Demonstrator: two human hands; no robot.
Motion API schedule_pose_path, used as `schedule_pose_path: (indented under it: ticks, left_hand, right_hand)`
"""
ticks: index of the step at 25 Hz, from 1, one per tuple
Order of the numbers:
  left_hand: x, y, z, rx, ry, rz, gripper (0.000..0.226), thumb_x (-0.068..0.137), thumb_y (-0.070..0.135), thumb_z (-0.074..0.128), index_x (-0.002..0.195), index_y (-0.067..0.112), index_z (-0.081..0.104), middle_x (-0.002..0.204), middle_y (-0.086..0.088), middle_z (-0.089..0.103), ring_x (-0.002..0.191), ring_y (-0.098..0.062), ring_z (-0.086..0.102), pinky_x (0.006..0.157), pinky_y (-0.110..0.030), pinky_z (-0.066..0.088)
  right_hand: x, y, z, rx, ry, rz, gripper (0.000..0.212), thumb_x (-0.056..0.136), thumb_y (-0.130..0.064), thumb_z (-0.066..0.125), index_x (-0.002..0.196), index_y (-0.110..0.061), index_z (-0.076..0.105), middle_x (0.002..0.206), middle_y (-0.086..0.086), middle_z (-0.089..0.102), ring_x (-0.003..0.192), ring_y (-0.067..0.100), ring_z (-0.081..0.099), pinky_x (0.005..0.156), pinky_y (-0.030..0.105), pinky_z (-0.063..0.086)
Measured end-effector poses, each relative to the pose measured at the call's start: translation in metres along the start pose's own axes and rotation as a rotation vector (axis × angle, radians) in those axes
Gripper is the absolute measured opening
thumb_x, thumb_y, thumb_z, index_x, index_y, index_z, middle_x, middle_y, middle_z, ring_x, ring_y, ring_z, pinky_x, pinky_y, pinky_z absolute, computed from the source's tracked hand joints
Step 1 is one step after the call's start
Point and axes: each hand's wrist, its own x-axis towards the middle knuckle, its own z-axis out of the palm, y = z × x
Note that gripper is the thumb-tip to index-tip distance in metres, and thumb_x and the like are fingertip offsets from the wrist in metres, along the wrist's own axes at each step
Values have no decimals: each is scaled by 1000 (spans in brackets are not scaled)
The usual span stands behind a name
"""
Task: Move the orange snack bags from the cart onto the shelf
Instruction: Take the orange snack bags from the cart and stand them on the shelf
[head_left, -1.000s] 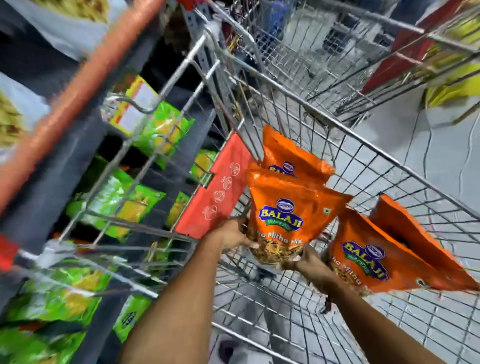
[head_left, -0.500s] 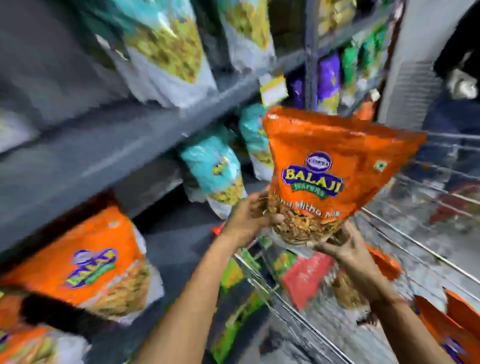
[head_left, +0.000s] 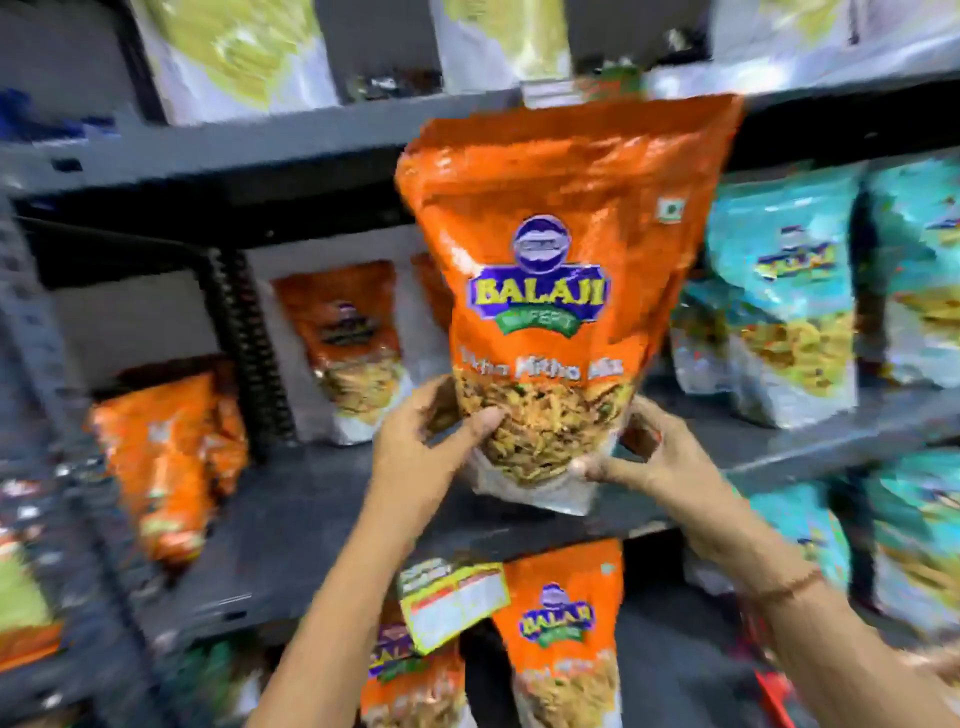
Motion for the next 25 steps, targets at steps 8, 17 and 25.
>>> schedule_pose_path:
  ticks: [8,17,25]
  left_hand:
    - [5,-52,-128,103,330,-126,22,86,24,67,104,37,68,107,8,76,106,-11,68,90,-33,55]
    - [53,-124,-168,208,440,-284,13,86,41,64,98,44,60,110,6,71,105,-14,66,98,-48,51]
    - [66,-156,-171,201,458,-324,37,86,42,64,120,28,59,115,4,69,108,-15,65,98,-45,52]
  right_hand:
    - [118,42,145,95,-403,126,55,75,-6,83,123,-21,62,123,-4,72,112,8,67,85,16,54]
    - [187,114,206,237,-494,280,69,78,-1,79,138,-17,49,134,6,66,125,23,61,108,44,47]
    - [198,135,212,286,-487,282,71,83,-6,76,144,-21,43,139,4,62,130,21,57,114,48,40]
